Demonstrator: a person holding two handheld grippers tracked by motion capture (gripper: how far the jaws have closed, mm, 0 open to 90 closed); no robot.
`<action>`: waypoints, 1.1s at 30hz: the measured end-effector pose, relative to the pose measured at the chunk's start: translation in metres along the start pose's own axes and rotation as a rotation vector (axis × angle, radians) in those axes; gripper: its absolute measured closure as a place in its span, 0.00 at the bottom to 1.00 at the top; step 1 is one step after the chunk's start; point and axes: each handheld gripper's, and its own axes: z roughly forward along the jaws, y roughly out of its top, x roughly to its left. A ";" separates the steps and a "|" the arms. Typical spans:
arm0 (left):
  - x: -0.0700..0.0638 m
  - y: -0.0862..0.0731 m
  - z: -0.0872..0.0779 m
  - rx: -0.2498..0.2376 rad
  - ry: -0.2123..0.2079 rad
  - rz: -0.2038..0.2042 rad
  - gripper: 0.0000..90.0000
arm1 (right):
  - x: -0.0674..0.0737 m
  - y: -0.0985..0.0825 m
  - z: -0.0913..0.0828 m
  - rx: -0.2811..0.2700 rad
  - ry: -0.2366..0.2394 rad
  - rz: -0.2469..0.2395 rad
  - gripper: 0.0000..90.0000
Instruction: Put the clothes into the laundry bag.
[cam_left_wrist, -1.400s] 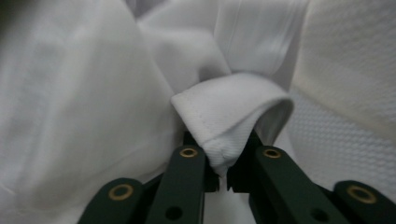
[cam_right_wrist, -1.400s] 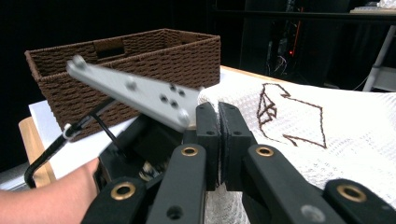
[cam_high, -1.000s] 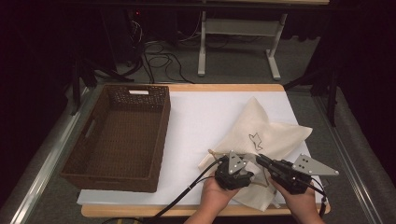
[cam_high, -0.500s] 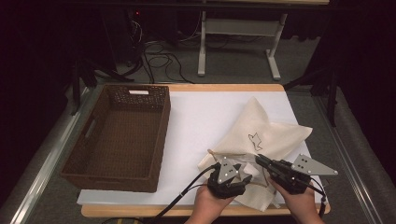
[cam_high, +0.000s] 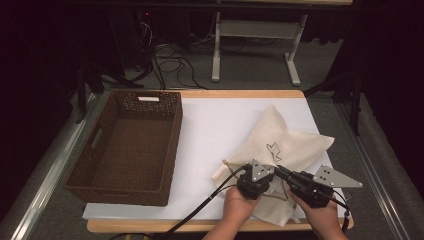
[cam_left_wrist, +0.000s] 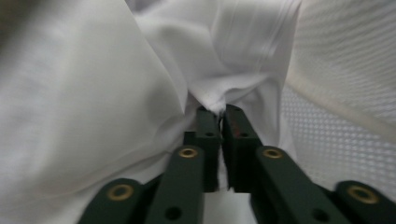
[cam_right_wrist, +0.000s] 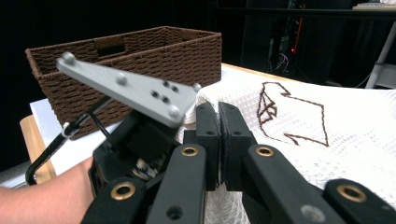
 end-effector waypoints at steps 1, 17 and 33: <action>-0.001 -0.001 -0.002 0.000 -0.002 0.002 0.79 | 0.000 0.000 0.000 0.001 0.000 0.003 0.99; 0.017 -0.016 -0.097 -0.043 0.044 0.054 0.48 | 0.001 0.000 0.000 0.008 0.006 0.003 0.99; 0.008 -0.004 -0.024 -0.036 0.008 -0.006 0.97 | 0.003 -0.003 0.006 0.027 0.007 0.002 0.99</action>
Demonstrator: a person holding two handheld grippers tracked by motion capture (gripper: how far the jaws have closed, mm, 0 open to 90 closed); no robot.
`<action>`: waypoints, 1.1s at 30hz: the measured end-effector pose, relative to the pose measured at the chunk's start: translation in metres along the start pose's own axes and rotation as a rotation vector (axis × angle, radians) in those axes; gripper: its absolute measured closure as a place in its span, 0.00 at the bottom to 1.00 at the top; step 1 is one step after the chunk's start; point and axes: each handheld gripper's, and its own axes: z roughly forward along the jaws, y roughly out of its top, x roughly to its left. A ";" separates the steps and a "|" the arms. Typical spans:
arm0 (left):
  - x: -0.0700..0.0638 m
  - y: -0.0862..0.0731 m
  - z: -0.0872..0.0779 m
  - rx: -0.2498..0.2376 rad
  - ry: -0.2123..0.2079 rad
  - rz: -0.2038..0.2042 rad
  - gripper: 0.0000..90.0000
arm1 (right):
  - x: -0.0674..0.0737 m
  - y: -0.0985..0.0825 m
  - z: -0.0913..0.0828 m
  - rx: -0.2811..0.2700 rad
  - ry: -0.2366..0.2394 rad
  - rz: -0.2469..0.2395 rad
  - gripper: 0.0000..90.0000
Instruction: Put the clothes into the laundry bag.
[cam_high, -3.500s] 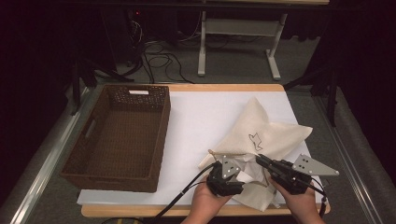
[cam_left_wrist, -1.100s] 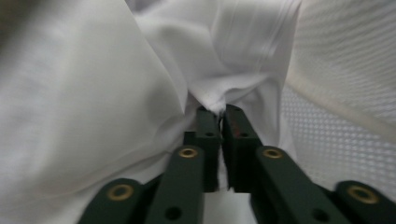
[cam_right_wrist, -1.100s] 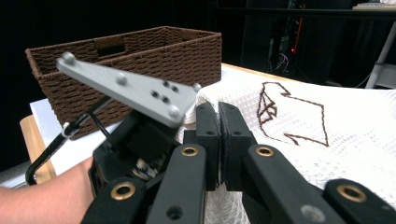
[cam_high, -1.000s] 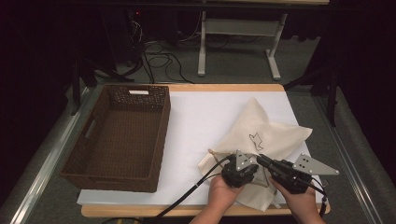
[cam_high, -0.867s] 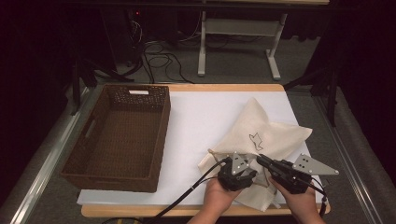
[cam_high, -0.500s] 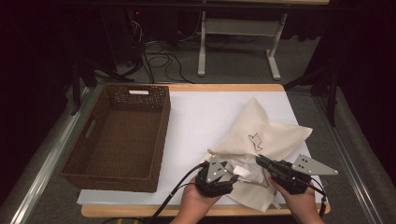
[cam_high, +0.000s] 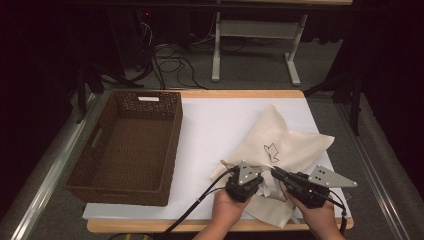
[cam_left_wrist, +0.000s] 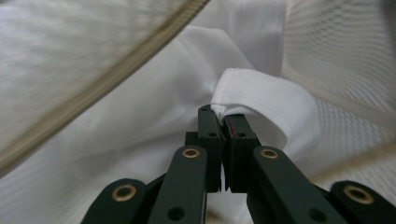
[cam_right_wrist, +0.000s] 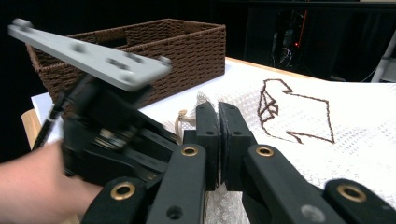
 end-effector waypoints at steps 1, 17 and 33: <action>-0.003 0.002 0.008 0.007 0.007 0.004 0.96 | -0.001 0.000 0.000 -0.001 0.001 -0.001 0.99; -0.011 -0.002 -0.018 -0.028 -0.007 0.052 0.53 | -0.006 -0.001 -0.004 -0.012 -0.009 0.006 0.99; -0.010 -0.008 -0.037 -0.031 -0.032 0.040 0.55 | -0.007 -0.001 -0.004 -0.010 -0.010 0.007 0.99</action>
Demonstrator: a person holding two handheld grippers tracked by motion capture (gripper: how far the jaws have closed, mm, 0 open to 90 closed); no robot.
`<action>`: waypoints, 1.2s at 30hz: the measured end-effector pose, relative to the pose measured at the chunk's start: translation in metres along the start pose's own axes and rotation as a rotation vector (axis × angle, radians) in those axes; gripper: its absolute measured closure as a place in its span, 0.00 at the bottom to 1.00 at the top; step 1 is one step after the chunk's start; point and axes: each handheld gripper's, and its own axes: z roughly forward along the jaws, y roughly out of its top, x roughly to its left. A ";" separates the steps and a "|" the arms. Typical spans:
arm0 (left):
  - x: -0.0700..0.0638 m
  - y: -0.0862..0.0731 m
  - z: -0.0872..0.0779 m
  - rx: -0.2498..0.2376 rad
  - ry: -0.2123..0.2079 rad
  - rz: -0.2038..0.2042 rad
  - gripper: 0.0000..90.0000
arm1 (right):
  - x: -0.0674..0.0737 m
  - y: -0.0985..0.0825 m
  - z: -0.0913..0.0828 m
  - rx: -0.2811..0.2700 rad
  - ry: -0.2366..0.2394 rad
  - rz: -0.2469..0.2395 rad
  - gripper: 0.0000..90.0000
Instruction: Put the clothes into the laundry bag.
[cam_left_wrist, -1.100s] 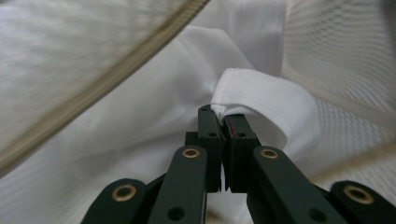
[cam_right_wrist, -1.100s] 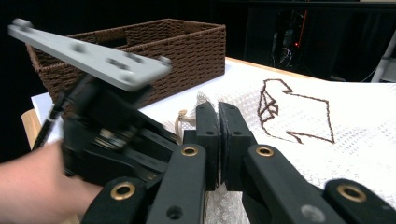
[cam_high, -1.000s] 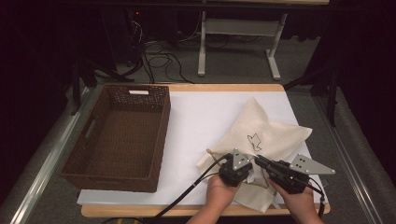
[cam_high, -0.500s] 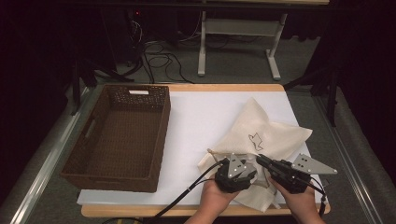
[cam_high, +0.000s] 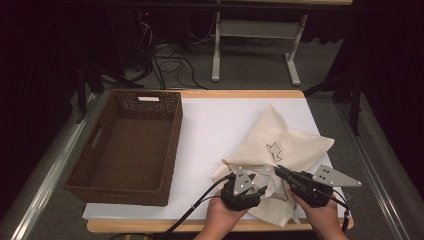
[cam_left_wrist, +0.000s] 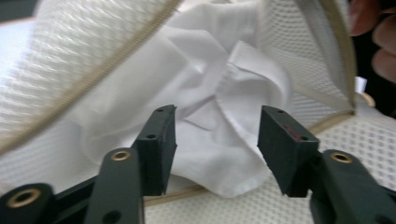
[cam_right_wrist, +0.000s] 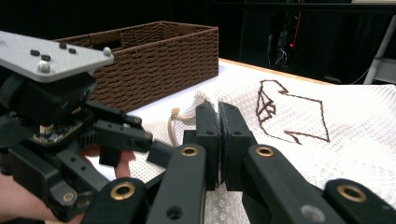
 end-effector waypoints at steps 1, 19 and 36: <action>-0.002 0.000 0.001 0.001 -0.004 -0.001 0.55 | 0.000 0.000 0.000 0.000 -0.001 -0.001 0.99; 0.001 0.004 0.053 0.174 0.021 -0.035 0.97 | 0.000 0.000 0.000 -0.004 0.008 0.000 0.99; 0.011 -0.004 -0.029 0.037 0.025 -0.012 0.48 | 0.000 -0.001 0.000 0.003 0.005 -0.007 0.99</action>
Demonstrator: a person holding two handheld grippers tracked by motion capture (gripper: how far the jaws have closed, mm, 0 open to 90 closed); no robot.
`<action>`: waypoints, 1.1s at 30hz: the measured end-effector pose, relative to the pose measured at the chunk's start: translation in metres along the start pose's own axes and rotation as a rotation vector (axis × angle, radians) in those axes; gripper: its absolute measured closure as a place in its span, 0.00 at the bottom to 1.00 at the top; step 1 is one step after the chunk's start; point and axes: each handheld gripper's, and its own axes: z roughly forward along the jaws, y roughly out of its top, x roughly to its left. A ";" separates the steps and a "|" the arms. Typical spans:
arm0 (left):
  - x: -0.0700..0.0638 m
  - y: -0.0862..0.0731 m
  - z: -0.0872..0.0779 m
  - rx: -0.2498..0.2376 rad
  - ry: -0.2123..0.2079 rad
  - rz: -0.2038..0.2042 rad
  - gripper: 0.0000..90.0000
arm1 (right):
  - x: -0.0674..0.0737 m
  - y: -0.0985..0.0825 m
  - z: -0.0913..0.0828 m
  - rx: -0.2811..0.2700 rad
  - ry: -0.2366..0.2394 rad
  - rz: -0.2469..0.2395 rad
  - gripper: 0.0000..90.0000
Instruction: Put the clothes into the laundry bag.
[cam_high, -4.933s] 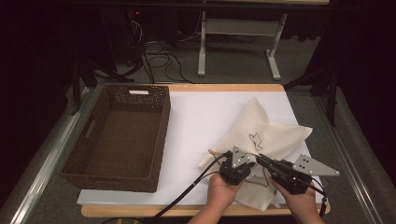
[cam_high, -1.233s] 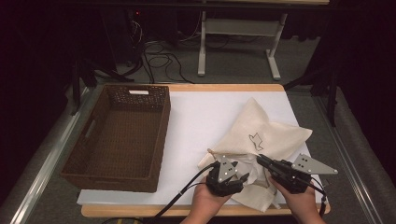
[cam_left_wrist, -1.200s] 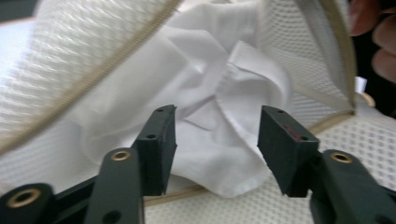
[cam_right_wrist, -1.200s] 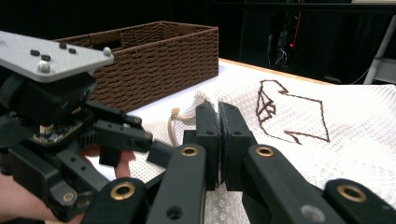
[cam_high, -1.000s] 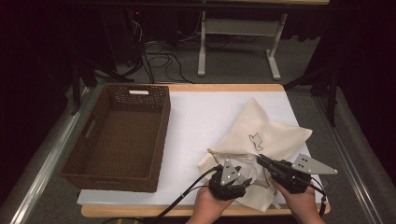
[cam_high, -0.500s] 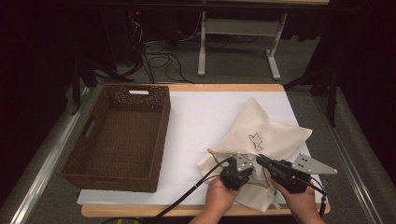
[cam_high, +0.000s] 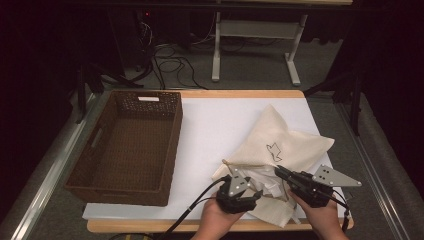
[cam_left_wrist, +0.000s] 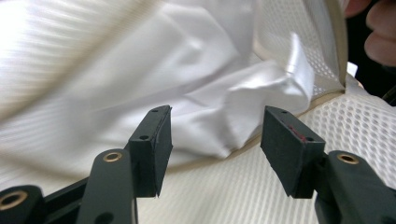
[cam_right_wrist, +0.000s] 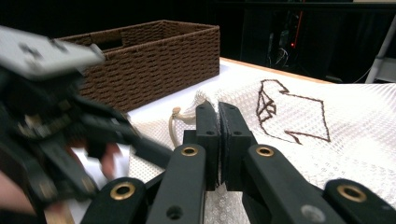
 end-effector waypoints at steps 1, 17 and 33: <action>0.005 -0.001 -0.008 -0.005 0.023 0.008 0.48 | 0.001 0.000 0.001 0.004 -0.001 0.002 0.99; -0.027 0.015 0.063 -0.019 -0.092 -0.003 0.95 | 0.001 0.000 0.001 0.002 -0.003 0.015 0.99; -0.024 0.008 0.014 -0.096 -0.021 0.005 0.56 | 0.001 0.000 0.000 0.001 -0.007 0.009 0.99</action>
